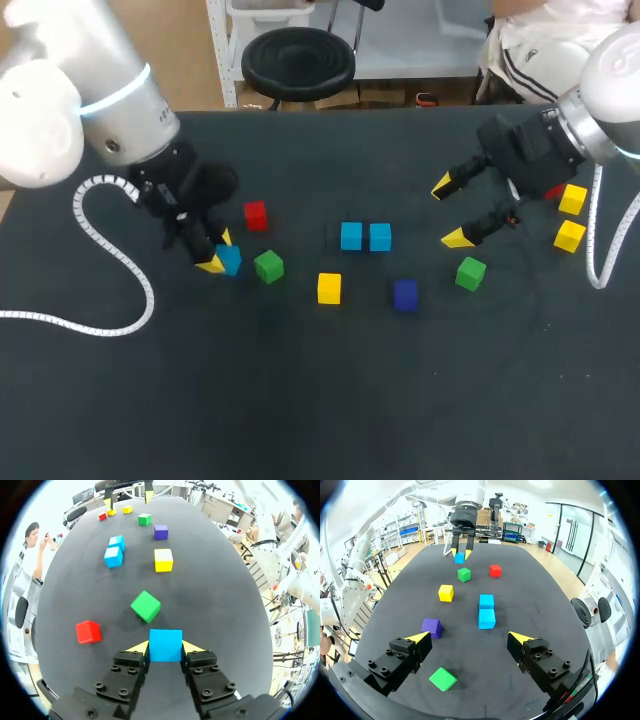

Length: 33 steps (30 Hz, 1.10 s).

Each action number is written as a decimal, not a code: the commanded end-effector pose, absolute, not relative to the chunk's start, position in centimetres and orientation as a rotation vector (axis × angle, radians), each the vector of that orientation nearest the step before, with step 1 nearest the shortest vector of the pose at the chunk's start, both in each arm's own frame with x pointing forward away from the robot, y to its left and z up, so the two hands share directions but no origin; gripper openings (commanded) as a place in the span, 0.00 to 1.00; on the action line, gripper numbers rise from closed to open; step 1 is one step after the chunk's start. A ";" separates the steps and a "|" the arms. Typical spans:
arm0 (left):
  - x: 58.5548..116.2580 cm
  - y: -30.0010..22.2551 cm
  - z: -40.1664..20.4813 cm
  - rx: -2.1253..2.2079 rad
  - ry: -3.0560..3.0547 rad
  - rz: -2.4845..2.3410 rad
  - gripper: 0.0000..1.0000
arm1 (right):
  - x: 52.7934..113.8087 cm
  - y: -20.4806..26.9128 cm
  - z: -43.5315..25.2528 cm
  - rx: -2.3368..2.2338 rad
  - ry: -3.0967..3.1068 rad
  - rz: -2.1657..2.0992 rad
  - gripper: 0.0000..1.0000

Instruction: Place the blue cubes, place green cubes on the blue cubes, place the yellow cubes on the green cubes, then place the red cubes on the yellow cubes, and place purple cube on the red cubes.

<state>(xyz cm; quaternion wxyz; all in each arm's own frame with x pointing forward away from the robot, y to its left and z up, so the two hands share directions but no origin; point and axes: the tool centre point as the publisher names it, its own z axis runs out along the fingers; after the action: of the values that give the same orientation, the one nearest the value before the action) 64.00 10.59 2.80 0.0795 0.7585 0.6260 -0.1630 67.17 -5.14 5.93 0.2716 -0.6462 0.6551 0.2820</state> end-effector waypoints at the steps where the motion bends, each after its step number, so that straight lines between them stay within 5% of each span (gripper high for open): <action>1: 64.9 9.4 3.8 2.284 1.865 -0.478 0.00 | 67.2 -5.2 5.9 -1.740 1.762 0.761 1.00; 17: 67.6 4.1 6.7 2.420 1.588 -0.420 0.00 | 67.2 -5.2 5.9 -1.740 1.762 0.761 1.00; 33: 67.6 4.1 6.7 2.420 1.588 -0.420 0.00 | 67.2 -5.2 5.9 -1.740 1.762 0.761 1.00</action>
<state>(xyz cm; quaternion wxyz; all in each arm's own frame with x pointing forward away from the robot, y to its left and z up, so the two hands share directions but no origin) 67.45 4.08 6.64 0.1100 0.8222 0.5399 -0.1430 67.17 -5.14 5.93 0.2716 -0.6462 0.6551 0.2820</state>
